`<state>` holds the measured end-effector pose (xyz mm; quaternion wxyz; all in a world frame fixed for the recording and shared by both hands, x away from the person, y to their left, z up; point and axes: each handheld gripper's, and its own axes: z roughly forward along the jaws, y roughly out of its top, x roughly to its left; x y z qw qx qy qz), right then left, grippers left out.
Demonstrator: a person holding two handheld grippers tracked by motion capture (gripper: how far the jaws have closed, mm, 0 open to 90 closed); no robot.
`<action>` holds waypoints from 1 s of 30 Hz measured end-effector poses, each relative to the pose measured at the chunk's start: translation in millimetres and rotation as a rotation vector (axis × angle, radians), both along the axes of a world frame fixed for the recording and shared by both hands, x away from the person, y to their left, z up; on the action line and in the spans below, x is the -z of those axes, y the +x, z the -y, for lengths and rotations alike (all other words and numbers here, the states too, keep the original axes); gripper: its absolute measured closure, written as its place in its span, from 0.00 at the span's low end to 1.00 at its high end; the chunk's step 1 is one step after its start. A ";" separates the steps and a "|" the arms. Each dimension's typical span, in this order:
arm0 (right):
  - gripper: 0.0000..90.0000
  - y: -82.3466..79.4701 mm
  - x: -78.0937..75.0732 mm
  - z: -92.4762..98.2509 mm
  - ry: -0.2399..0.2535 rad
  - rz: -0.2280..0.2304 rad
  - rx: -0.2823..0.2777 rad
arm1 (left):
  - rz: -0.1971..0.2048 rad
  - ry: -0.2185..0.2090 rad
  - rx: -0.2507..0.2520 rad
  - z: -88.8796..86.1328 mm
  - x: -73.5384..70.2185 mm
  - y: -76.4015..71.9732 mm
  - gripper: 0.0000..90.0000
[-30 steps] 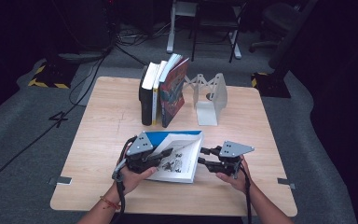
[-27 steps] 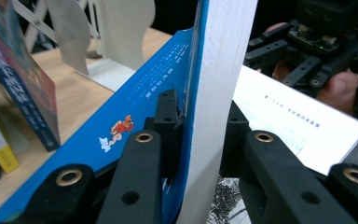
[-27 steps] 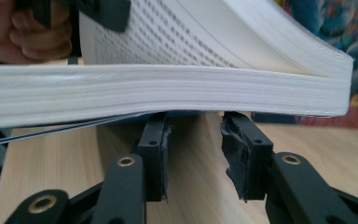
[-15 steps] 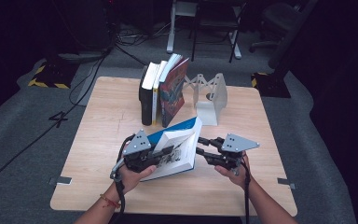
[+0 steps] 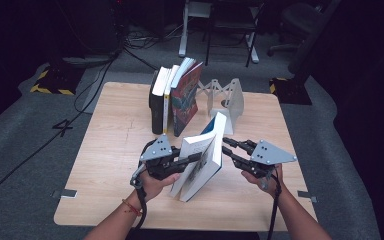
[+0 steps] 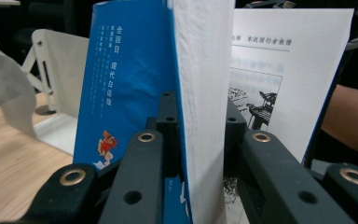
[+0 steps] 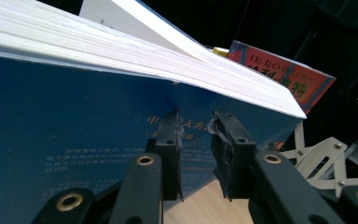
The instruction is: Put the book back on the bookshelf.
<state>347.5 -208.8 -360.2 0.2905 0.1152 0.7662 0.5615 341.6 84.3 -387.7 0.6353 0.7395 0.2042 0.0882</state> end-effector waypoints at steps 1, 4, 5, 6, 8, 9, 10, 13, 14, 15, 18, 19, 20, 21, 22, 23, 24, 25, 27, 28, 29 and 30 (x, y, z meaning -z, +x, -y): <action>0.80 0.2 -0.7 0.0 -0.002 0.007 0.005 | 0.001 -0.002 -0.003 0.5 0.3 0.1 0.85; 0.80 0.8 -2.3 -2.6 -0.012 0.016 0.026 | 0.006 -0.022 -0.007 -1.3 1.5 2.5 0.85; 0.79 1.2 -2.1 -3.5 -0.005 0.009 0.025 | 0.012 -0.019 -0.011 -2.9 1.6 2.7 0.85; 0.78 2.2 -2.0 -4.0 0.001 0.003 0.023 | 0.021 -0.023 -0.015 -3.9 2.2 2.5 0.85; 0.75 3.2 -1.4 -5.6 0.012 0.000 0.016 | 0.028 -0.021 -0.028 -5.7 2.5 1.0 0.85; 0.74 3.2 -1.2 -6.3 0.011 0.001 0.014 | 0.038 -0.004 -0.034 -7.8 2.6 -1.4 0.84; 0.71 2.4 -0.6 -8.1 0.017 -0.002 0.012 | 0.053 0.004 -0.039 -10.1 3.6 -3.8 0.84; 0.65 -0.7 1.6 -14.1 0.023 0.003 -0.013 | 0.058 0.010 -0.059 -16.4 6.7 -8.2 0.84; 0.63 -1.3 1.9 -15.7 0.026 0.002 -0.021 | 0.051 0.005 -0.067 -19.5 9.1 -9.4 0.84; 0.61 -2.2 1.9 -18.6 0.031 -0.006 -0.051 | 0.048 0.003 -0.074 -21.9 10.6 -10.1 0.84; 0.57 -7.7 1.3 -30.8 0.020 0.013 -0.052 | 0.044 0.003 -0.090 -27.4 13.2 -12.1 0.84; 0.57 -8.5 1.2 -33.2 0.016 0.021 -0.052 | 0.048 0.007 -0.095 -28.8 13.7 -12.7 0.84; 0.57 -9.0 1.5 -36.1 0.014 0.019 -0.056 | 0.045 0.011 -0.097 -30.1 13.7 -13.3 0.83; 0.54 -9.2 2.0 -38.1 0.013 0.013 -0.063 | 0.048 0.021 -0.105 -32.7 13.8 -13.7 0.83; 0.52 -9.4 3.0 -41.2 0.001 0.010 -0.073 | 0.053 0.024 -0.110 -34.1 14.0 -14.4 0.82; 0.51 -10.3 4.5 -43.3 -0.007 0.012 -0.070 | 0.055 0.035 -0.114 -35.7 13.8 -15.2 0.81; 0.50 -11.2 6.3 -45.1 -0.009 0.005 -0.077 | 0.061 0.038 -0.117 -36.5 13.5 -15.5 0.80; 0.49 -11.7 7.7 -46.3 -0.012 -0.001 -0.084 | 0.062 0.041 -0.113 -36.7 13.2 -16.3 0.79; 0.49 -13.6 12.4 -48.6 -0.020 -0.014 -0.091 | 0.080 0.066 -0.110 -35.7 12.2 -18.6 0.76; 0.49 -14.0 14.2 -48.7 -0.022 -0.021 -0.096 | 0.088 0.076 -0.109 -34.9 12.0 -19.6 0.75; 0.48 -14.3 15.3 -48.8 -0.023 -0.027 -0.098 | 0.096 0.103 -0.110 -33.8 11.6 -21.7 0.74; 0.48 -14.5 17.1 -48.6 -0.027 -0.030 -0.096 | 0.102 0.128 -0.113 -32.9 11.8 -23.5 0.72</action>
